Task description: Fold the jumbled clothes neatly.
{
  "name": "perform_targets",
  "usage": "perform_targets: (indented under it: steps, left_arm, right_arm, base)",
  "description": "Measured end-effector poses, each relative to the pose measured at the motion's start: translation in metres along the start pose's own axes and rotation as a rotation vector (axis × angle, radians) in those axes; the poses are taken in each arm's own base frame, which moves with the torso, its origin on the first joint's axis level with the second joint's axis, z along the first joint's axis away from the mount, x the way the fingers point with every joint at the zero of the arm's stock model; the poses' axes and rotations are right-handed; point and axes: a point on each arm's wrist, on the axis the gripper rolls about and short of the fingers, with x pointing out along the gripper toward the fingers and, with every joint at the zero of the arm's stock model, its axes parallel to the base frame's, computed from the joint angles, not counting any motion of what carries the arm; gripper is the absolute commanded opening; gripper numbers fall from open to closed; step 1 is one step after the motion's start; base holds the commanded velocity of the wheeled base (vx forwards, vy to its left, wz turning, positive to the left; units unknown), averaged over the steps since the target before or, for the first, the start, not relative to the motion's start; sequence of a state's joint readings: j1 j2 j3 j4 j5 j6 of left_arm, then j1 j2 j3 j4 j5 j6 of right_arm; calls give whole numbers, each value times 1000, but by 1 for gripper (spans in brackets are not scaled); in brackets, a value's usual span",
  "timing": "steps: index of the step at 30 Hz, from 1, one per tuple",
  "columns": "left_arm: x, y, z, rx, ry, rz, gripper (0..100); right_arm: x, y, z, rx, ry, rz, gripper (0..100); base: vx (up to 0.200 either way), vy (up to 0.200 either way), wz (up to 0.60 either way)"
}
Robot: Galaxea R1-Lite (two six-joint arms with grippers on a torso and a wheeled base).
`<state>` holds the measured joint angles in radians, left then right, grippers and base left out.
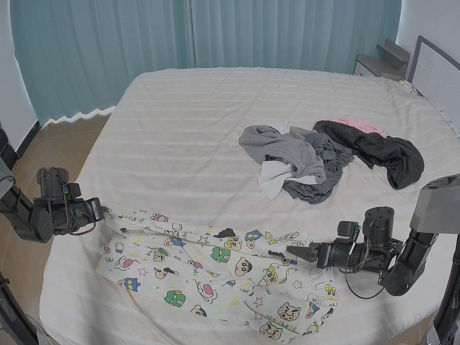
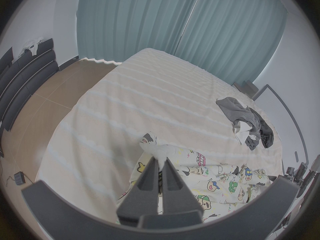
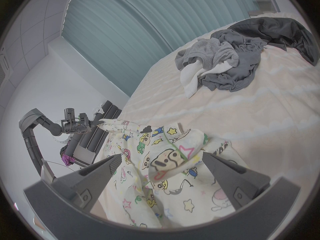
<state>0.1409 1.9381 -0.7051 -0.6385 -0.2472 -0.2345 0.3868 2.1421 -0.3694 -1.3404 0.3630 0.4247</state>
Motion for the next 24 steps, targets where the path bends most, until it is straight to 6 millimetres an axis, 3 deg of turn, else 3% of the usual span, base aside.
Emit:
perform_targets:
  steps: [10, 24]
  left_arm:
    - [0, 0, 0, -1, 1, -1, 0]
    - [1, -1, -1, -1, 5, -3, 0]
  right_arm:
    - [24, -7, -1, -8, -7, -15, 100]
    - [39, 9, -13, -108, 50, -24, 100]
  base:
    - [0, 0, 0]
    - [0, 0, 0]
